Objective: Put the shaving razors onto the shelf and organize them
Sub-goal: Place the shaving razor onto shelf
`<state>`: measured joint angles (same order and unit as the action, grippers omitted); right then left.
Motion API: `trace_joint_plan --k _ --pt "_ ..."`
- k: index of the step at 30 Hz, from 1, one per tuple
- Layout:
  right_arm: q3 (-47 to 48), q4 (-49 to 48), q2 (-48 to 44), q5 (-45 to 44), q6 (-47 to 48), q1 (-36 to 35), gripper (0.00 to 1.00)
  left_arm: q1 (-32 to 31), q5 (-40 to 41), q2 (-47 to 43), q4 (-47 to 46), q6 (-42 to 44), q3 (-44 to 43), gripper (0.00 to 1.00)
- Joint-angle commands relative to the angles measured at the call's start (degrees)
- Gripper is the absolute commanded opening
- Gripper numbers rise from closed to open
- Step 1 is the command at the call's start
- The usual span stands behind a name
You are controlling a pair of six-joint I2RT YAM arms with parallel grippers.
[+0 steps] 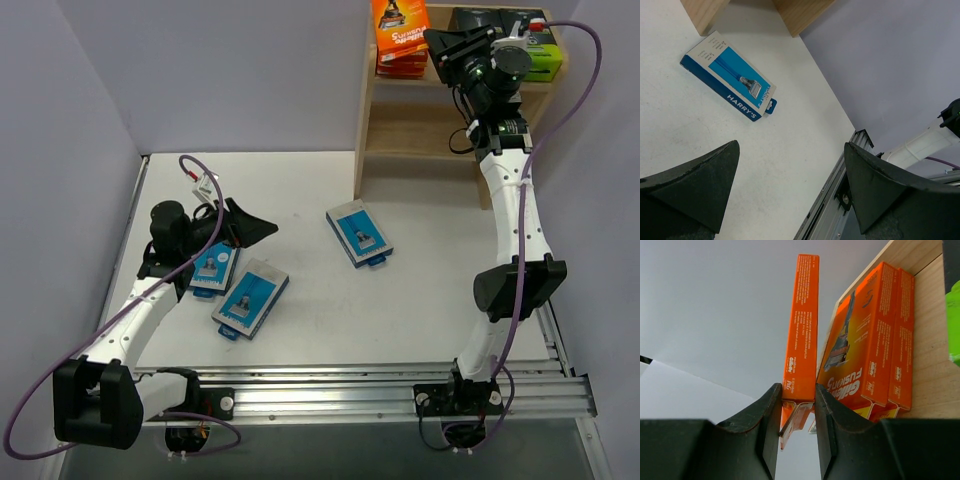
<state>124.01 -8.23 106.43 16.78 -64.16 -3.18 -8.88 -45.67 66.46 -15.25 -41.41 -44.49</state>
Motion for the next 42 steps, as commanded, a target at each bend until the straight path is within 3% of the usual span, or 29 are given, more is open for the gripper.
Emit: trace_joint_plan --k 1,38,42 --pt "2.7 -4.1 -0.2 -0.3 0.2 0.5 0.0 0.2 -1.1 0.0 -3.0 0.0 0.0 0.94" --pt "-1.4 -7.9 1.3 -4.1 -4.8 0.1 0.0 0.2 -1.5 1.4 -4.2 -0.9 0.6 0.94" --pt "-1.4 -8.1 1.5 -4.0 -4.8 0.1 0.11 0.2 -1.5 1.4 -4.2 -0.9 0.6 0.94"
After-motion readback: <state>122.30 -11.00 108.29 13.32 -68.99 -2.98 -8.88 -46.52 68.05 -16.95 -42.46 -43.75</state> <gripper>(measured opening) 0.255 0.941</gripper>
